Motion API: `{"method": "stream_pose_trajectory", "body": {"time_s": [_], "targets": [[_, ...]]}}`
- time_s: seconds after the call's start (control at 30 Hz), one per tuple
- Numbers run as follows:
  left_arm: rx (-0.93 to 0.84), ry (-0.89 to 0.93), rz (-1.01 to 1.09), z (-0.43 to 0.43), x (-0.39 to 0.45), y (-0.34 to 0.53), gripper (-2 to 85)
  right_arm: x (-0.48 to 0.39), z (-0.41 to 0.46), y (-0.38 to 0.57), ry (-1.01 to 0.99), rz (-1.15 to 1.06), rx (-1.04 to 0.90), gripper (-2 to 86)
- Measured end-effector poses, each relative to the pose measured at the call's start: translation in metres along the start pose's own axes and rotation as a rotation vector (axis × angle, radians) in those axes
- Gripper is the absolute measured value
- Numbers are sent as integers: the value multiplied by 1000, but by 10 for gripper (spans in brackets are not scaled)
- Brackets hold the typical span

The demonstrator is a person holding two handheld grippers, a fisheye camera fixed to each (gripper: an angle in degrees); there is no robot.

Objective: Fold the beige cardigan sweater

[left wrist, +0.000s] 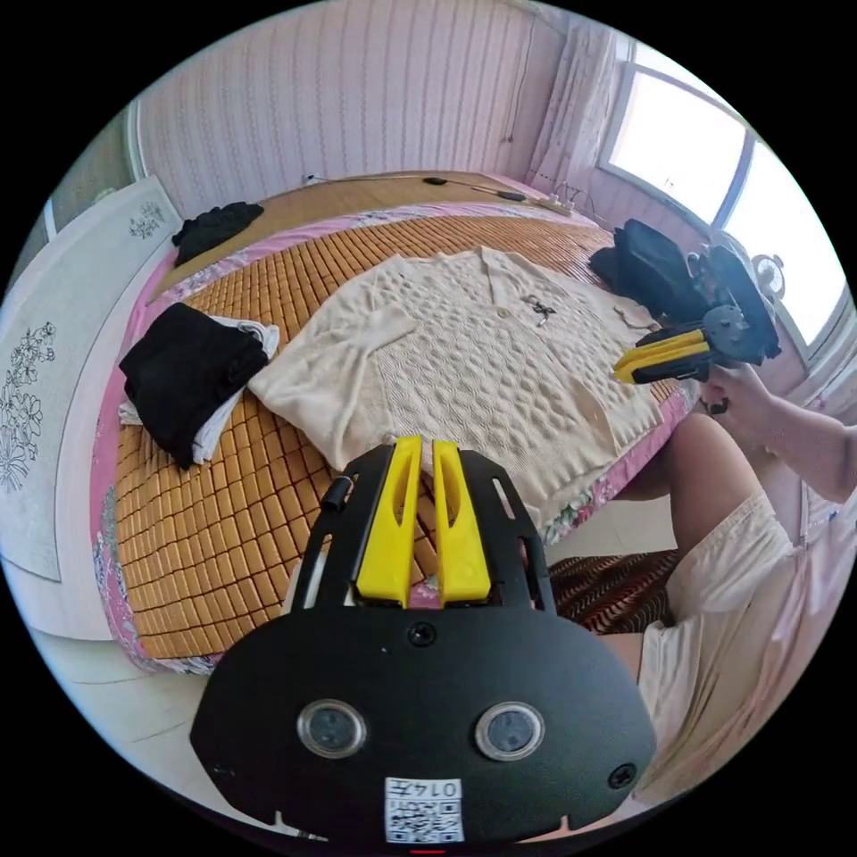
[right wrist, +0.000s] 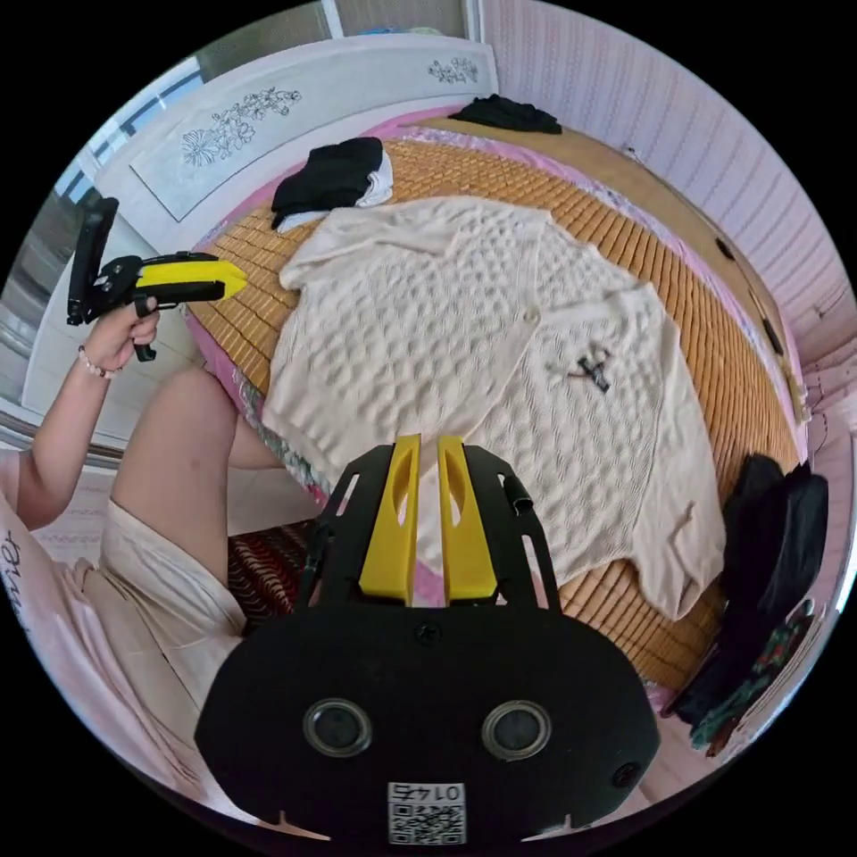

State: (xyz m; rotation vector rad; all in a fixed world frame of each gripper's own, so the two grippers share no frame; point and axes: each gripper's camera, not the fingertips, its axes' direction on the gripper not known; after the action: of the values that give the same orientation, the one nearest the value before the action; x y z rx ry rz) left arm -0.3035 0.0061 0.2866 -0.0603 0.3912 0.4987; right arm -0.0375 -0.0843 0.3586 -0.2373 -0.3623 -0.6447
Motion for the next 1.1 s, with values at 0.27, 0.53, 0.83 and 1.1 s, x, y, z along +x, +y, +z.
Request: {"method": "stream_pose_trajectory", "body": {"time_s": [0.27,0.53,0.83,1.1], "targets": [[-88,-53,-105,70,-50,-40,62,17,79,-156,-76,55,-14,119],[-155,-11,-164,117,-63,-21,19,26,135,-202,-23,84,-206,51],[84,-49,-329,50,-99,23,-5,-82,8,-249,-131,-350,154,17],[171,-73,-665,-17,-129,147,24,-205,-17,-269,-382,-560,197,125]]}}
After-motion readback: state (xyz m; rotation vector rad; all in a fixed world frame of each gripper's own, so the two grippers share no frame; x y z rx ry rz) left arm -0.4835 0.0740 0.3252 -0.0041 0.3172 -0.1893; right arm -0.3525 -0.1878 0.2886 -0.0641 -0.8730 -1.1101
